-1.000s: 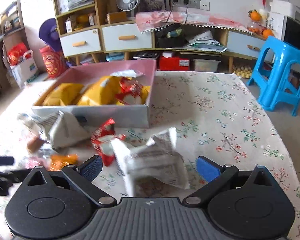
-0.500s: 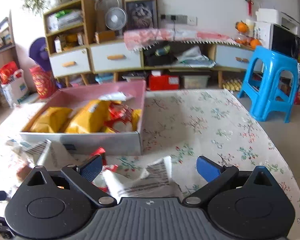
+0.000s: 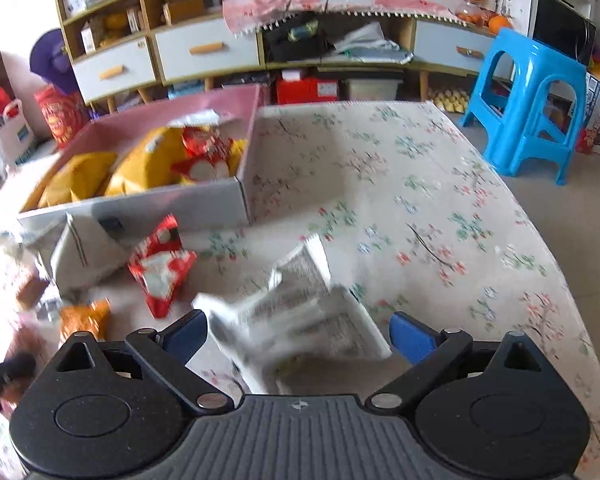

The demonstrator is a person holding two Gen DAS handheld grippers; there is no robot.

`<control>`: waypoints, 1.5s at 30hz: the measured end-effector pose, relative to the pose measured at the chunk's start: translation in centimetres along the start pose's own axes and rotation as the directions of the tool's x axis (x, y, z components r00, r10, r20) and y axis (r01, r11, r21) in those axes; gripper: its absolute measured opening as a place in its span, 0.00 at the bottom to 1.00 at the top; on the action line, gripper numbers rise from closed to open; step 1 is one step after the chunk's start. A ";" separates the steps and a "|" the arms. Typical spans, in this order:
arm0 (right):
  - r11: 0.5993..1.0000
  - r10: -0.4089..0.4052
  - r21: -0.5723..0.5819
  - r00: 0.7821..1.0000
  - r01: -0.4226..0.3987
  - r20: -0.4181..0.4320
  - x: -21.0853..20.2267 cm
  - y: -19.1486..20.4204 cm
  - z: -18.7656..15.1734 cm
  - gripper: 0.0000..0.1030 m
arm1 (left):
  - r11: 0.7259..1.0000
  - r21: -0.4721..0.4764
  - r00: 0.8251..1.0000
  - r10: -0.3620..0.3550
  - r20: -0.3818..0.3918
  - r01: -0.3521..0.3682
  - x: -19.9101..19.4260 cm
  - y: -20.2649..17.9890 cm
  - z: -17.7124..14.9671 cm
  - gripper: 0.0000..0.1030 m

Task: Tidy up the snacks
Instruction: 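Grasp the pink candy bag with left gripper while right grasps white paper-wrapped pack, then carry the pink bag and white wrapped pack into the pink box and open both grippers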

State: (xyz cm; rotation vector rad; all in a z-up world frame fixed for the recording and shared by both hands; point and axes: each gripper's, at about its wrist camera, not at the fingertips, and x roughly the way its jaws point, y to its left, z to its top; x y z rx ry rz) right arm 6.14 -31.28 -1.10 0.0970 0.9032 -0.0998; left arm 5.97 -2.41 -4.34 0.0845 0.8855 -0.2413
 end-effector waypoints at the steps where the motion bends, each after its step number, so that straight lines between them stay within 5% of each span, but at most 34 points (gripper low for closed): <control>1: 1.000 -0.002 0.001 1.000 0.002 -0.008 0.0 -0.3 -0.1 0.86 | 1.000 0.000 1.000 -0.008 -0.001 0.008 0.0 0.0 0.0 0.53; 5: 0.999 0.014 0.048 1.000 -0.014 -0.012 -0.5 -1.2 -0.4 0.86 | 0.999 -0.009 0.999 -0.035 -0.003 0.035 0.0 -0.1 0.2 0.57; 14: 0.958 0.186 0.227 0.982 -0.178 -0.016 -0.3 -2.1 -0.3 0.84 | 0.999 0.023 0.999 -0.039 0.006 0.039 0.0 -0.7 -0.1 0.54; 19: 0.930 0.190 0.321 0.982 -0.177 -0.007 0.0 -2.8 0.0 0.84 | 0.999 0.003 0.999 -0.036 0.009 0.036 -0.1 -0.3 -0.2 0.47; 28: 0.801 0.240 0.566 0.971 -0.197 0.000 1.0 -5.5 0.4 0.79 | 0.998 -0.040 0.999 -0.043 0.012 0.043 -0.2 0.3 -0.1 0.39; 33: 0.865 0.186 0.478 0.982 -0.154 -0.020 0.9 -4.2 0.8 0.59 | 0.999 -0.028 0.999 -0.046 0.013 0.046 -0.3 0.1 -0.2 0.33; 35: 0.893 0.185 0.422 0.982 -0.159 -0.021 0.9 -3.9 0.9 0.41 | 0.998 -0.032 0.998 -0.057 0.011 0.057 -0.5 0.2 -0.2 0.32; 40: 0.963 0.141 0.236 0.989 -0.127 -0.042 1.0 -2.3 0.9 0.33 | 0.996 -0.047 0.997 -0.076 0.008 0.077 -0.5 0.5 -0.3 0.30; 45: 0.987 0.106 0.124 0.994 -0.103 -0.022 0.7 -1.2 0.5 0.31 | 0.992 -0.089 0.995 -0.096 -0.005 0.095 -0.5 1.0 0.0 0.29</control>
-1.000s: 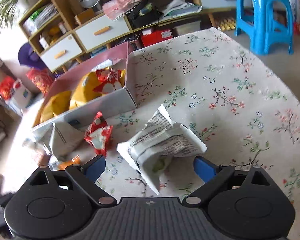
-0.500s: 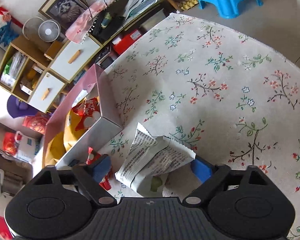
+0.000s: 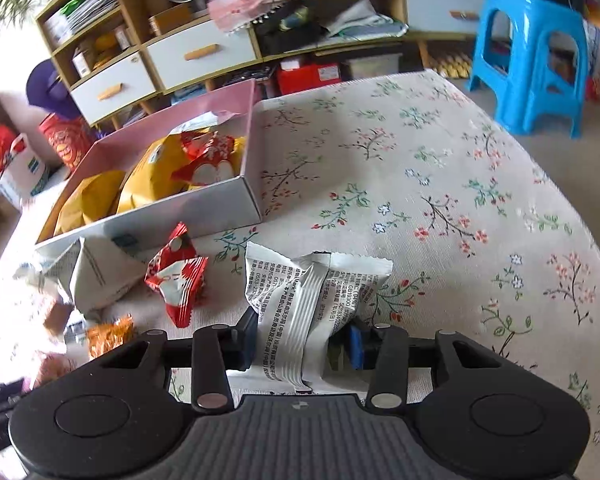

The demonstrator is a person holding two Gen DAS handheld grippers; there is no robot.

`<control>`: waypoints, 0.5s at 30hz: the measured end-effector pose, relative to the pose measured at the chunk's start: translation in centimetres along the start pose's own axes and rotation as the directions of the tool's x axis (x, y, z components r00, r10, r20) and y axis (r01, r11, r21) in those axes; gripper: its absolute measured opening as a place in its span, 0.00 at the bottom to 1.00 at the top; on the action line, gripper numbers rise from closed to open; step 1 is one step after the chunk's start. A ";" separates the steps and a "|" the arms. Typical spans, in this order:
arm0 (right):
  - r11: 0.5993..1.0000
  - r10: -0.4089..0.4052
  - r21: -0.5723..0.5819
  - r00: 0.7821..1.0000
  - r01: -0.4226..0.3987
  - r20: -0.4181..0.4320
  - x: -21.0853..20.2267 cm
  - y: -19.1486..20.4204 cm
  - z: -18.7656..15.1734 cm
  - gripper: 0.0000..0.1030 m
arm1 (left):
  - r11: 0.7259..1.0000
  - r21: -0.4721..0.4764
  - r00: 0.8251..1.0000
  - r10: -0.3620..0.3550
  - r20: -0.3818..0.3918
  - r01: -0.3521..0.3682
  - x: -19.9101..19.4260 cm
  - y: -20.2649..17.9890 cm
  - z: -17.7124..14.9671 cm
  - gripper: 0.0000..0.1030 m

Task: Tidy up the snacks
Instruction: 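Carry the pink bag and white wrapped pack into the pink box and open both grippers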

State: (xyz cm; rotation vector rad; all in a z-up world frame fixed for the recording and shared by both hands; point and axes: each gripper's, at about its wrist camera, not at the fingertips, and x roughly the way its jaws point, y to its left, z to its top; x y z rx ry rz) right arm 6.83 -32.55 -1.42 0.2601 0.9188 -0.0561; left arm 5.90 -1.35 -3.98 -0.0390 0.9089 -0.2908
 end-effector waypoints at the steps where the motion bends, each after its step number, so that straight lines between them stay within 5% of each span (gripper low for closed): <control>1: 1.000 -0.001 -0.004 1.000 0.001 0.001 0.0 0.1 0.0 0.31 | 1.000 -0.012 1.000 -0.007 -0.004 0.007 0.0 0.2 0.1 0.29; 15: 0.999 0.029 0.034 0.999 -0.028 -0.018 -0.8 1.3 0.5 0.28 | 0.981 -0.183 0.997 -0.067 -0.028 0.061 -0.5 2.5 1.6 0.28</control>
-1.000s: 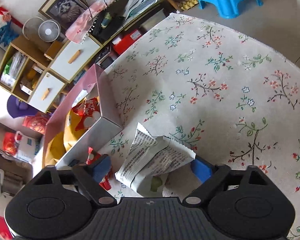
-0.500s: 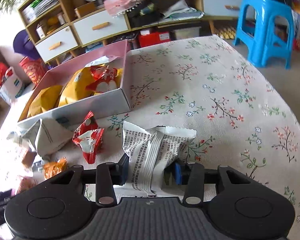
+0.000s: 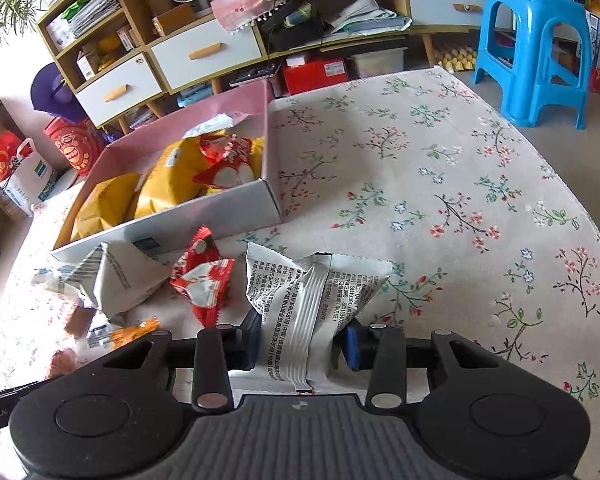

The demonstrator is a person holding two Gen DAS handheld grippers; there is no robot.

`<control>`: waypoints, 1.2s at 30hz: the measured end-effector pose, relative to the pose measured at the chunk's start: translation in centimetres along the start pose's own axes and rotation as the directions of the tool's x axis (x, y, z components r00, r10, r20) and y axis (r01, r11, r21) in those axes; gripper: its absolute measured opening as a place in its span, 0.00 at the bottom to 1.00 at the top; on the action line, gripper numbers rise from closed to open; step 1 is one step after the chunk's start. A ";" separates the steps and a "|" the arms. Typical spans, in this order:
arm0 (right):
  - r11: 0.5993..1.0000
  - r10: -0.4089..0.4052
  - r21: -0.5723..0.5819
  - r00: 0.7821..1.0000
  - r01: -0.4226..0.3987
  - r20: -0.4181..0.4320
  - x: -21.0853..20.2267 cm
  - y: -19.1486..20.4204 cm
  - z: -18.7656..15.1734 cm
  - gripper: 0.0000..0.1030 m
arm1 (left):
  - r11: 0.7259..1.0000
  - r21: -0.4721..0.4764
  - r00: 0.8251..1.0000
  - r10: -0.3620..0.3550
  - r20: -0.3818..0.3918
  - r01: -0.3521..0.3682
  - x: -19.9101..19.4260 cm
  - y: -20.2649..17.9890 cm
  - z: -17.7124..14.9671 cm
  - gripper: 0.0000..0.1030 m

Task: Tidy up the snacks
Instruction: 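Carry the pink bag and white wrapped pack into the pink box and open both grippers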

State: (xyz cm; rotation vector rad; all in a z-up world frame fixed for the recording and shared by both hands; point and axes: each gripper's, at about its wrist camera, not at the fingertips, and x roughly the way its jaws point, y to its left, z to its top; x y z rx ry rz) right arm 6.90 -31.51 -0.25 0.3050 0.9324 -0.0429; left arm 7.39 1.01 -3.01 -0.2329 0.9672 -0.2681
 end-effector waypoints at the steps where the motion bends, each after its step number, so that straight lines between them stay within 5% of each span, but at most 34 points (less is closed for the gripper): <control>1: 1.000 0.002 -0.001 1.000 -0.002 0.004 -0.1 0.1 0.1 0.28 | 1.000 0.003 1.000 -0.001 0.008 0.001 -0.2 -0.1 0.2 0.28; 21: 0.981 0.084 0.159 0.983 -0.111 0.163 -3.4 1.1 6.1 0.28 | 0.999 -0.026 0.984 -0.013 0.176 0.018 -3.4 -0.3 7.9 0.28; 36: 0.959 0.252 0.099 0.959 -0.265 0.129 2.1 7.5 12.9 0.28 | 0.996 0.061 0.979 -0.078 0.186 0.067 3.6 -1.7 16.4 0.28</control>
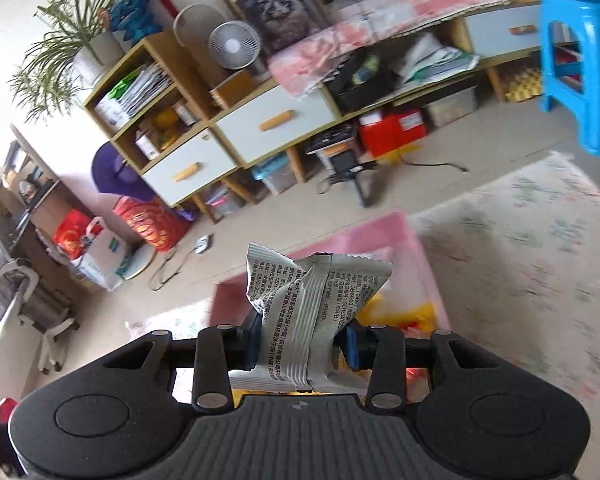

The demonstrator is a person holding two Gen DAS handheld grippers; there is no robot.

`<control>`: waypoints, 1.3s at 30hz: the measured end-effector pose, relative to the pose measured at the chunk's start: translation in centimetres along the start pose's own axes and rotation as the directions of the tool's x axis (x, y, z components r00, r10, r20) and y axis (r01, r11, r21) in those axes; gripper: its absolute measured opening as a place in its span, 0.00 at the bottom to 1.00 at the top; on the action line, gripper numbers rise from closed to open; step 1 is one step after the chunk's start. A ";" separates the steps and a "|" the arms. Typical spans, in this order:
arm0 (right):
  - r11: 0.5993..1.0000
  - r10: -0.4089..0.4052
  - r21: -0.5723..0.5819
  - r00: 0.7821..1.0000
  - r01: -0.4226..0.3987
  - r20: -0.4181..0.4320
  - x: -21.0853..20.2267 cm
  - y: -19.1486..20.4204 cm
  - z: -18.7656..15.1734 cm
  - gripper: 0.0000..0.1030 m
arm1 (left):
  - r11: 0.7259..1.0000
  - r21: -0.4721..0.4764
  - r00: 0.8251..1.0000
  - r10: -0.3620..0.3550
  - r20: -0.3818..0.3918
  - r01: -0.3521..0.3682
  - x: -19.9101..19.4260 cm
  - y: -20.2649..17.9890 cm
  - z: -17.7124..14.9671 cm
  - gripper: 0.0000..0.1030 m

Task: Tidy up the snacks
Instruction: 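Carry the pink bag and white wrapped pack into the pink box and open both grippers, then withdraw both grippers from the box back over the snack pile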

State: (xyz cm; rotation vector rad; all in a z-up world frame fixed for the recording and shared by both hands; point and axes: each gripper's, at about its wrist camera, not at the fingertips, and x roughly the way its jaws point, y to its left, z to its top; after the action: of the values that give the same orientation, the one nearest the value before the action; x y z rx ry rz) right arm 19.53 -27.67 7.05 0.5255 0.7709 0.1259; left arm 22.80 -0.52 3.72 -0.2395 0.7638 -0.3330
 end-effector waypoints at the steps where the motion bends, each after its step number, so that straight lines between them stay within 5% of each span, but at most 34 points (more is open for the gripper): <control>1: 1.000 0.014 -0.005 1.000 -0.014 -0.005 1.0 0.5 0.4 0.28 | 1.000 0.004 1.000 -0.001 0.002 0.001 1.0 0.0 0.2 0.28; 11: 1.000 0.020 0.024 0.996 -0.018 -0.087 8.2 0.6 2.2 0.28 | 0.998 0.023 0.998 0.058 -0.036 -0.058 7.6 0.3 1.4 0.28; 21: 0.999 -0.022 0.029 0.996 0.025 -0.092 9.0 -0.1 2.0 0.34 | 0.997 0.039 0.997 0.072 -0.036 -0.071 9.0 0.9 1.6 0.32; 22: 0.999 -0.026 0.028 0.996 0.029 -0.089 8.9 -0.1 2.0 0.40 | 0.997 0.039 0.997 0.066 -0.041 -0.064 8.9 1.0 1.6 0.33; 26: 0.998 -0.062 0.004 0.996 0.062 -0.069 8.5 0.3 2.3 0.53 | 0.995 0.061 0.997 0.076 -0.032 -0.074 8.3 0.7 1.6 0.41; 39: 0.999 -0.044 0.019 0.998 0.045 -0.033 4.2 0.1 2.2 0.69 | 0.980 0.175 0.996 0.091 -0.001 -0.089 4.1 -2.0 0.6 0.69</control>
State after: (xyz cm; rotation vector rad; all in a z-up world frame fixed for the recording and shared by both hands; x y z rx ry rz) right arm 24.11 -27.21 5.78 0.5263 0.8158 0.0860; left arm 25.59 -3.86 2.13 -0.0375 0.7475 -0.3136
